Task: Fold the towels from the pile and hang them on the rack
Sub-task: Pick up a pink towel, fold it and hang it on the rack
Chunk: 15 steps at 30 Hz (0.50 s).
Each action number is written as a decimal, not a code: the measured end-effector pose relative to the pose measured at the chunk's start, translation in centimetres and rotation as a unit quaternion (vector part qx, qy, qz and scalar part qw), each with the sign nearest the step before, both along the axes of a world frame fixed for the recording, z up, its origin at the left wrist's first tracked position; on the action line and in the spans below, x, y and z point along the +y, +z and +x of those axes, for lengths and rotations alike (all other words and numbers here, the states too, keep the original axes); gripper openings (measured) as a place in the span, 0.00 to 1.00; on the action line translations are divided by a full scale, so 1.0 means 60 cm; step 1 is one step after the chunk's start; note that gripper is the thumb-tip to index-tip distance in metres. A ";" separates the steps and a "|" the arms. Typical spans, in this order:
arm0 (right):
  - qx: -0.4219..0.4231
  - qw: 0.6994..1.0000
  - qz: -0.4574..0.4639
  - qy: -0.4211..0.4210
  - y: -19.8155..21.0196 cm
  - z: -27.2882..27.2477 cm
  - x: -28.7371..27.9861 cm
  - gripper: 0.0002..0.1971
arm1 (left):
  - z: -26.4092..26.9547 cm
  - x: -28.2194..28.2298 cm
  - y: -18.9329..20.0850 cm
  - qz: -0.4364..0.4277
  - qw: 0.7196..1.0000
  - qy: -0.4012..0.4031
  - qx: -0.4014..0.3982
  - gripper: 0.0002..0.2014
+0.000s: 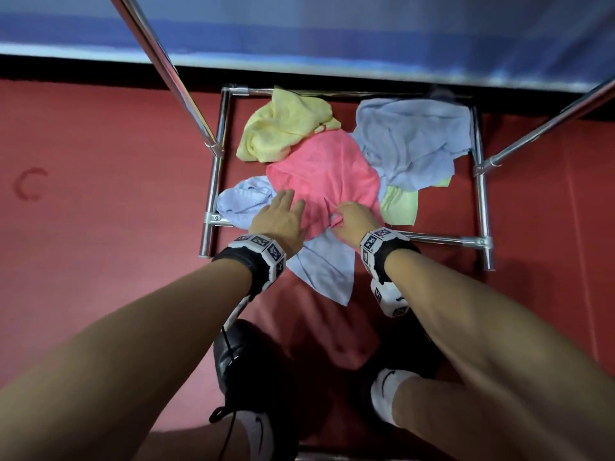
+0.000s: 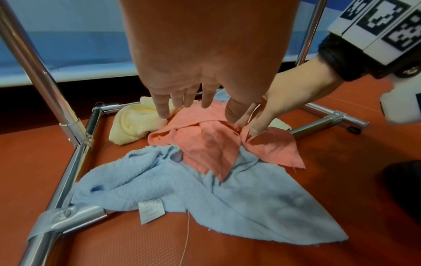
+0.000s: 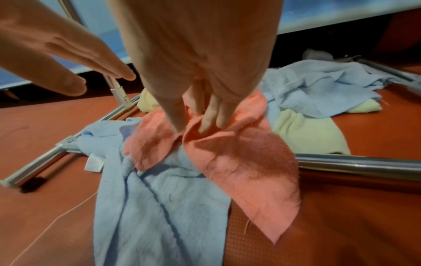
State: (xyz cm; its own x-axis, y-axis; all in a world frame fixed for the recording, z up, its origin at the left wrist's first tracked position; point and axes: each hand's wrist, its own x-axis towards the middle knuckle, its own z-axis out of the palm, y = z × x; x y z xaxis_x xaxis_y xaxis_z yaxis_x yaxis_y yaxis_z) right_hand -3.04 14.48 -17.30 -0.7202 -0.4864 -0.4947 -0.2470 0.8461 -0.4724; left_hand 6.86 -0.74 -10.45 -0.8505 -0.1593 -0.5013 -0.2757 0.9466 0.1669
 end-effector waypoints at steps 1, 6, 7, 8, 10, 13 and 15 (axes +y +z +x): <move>0.021 0.999 -0.022 -0.029 0.008 -0.003 0.006 0.09 | -0.003 0.003 0.003 0.002 1.000 -0.004 0.000 0.32; -0.002 0.968 -0.194 -0.157 0.086 0.000 0.020 0.09 | -0.027 0.022 0.042 0.052 0.998 0.009 0.043 0.43; -0.025 0.960 -0.231 -0.159 0.114 -0.001 0.017 0.13 | -0.035 0.026 0.059 0.078 0.996 0.018 0.047 0.47; -0.039 0.950 -0.270 -0.154 0.145 -0.006 0.017 0.16 | -0.046 0.031 0.080 0.103 0.993 0.025 0.055 0.47; -0.034 0.933 -0.332 -0.137 0.224 -0.020 0.024 0.20 | -0.067 0.044 0.127 0.127 0.986 0.036 0.102 0.27; 0.013 0.907 -0.390 -0.156 0.359 -0.050 0.050 0.23 | -0.093 0.080 0.238 0.172 0.961 0.060 0.209 0.12; 0.051 0.897 -0.404 -0.172 0.441 -0.063 0.079 0.21 | -0.102 0.110 0.321 0.220 0.935 0.066 0.271 0.14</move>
State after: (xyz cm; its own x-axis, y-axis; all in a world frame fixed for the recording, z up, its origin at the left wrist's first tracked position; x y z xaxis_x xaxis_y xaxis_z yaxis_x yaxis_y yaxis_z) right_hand -6.84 19.19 9.15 -0.9178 -0.3970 -0.0042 -0.1131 0.2717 -0.9557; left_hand 0.72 5.87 8.81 -0.9859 -0.1615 -0.0434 -0.1474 0.7167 0.6816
